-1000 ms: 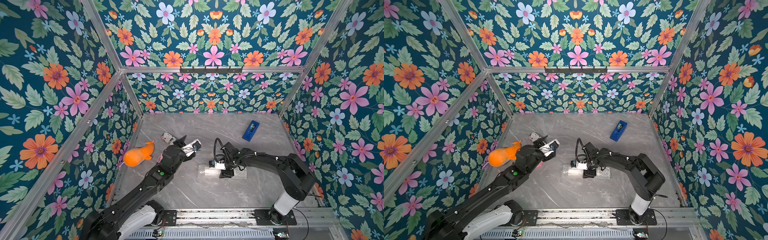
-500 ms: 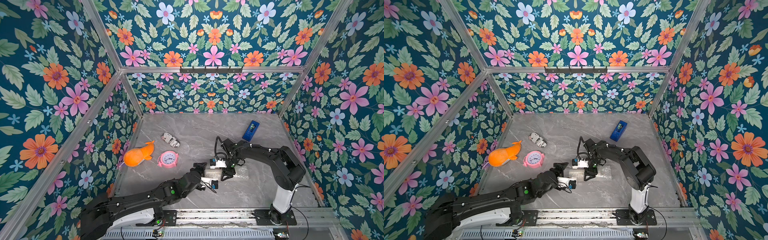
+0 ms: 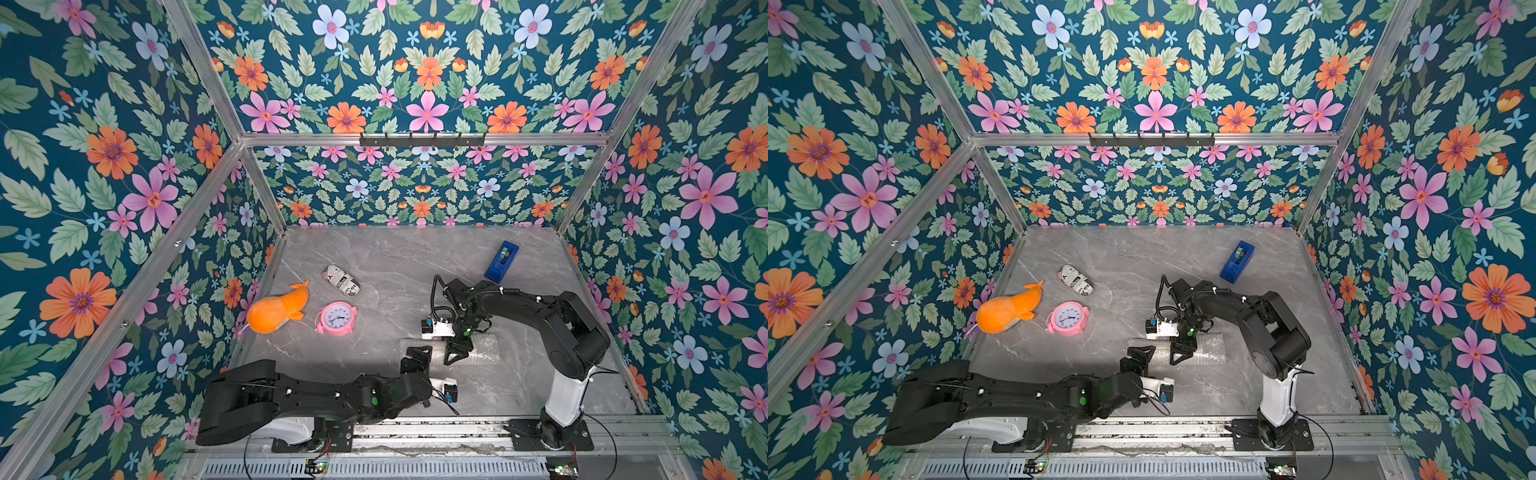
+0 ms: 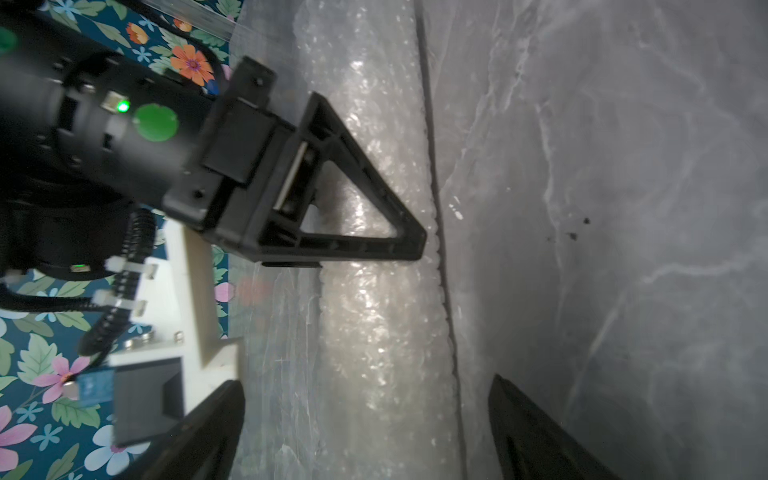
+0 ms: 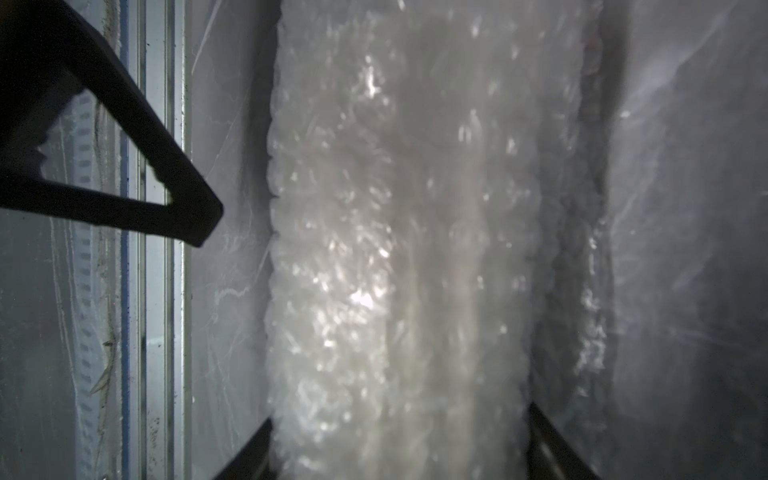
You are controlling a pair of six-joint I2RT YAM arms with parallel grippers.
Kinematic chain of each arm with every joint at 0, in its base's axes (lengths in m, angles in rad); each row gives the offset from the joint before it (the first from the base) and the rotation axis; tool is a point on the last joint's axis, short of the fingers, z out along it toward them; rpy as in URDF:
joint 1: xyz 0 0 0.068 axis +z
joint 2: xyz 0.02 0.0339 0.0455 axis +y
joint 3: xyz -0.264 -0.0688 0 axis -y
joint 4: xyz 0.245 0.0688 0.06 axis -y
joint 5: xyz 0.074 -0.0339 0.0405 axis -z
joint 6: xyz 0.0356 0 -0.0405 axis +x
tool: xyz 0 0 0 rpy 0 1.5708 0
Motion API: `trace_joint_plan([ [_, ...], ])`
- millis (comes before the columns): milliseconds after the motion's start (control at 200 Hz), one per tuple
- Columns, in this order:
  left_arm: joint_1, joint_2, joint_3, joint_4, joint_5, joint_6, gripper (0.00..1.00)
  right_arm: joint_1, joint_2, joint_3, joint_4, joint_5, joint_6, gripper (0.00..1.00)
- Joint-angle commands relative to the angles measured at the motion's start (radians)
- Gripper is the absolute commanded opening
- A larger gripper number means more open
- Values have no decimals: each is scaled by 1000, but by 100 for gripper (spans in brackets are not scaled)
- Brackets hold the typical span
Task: Wrap vases in bubble wrap
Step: Pick up the vase from the center of the board.
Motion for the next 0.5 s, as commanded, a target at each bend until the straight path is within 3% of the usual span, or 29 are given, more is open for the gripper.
trace_joint_plan([
  [0,-6,60,5,67,-84,-54,96,3,2,-4,-47,19,-2,57],
  [265,12,244,13,315,-204,15,99,3,-2,4,-58,6,-7,57],
  [495,45,394,55,415,-247,59,99,3,-2,-2,-71,-8,-16,57],
])
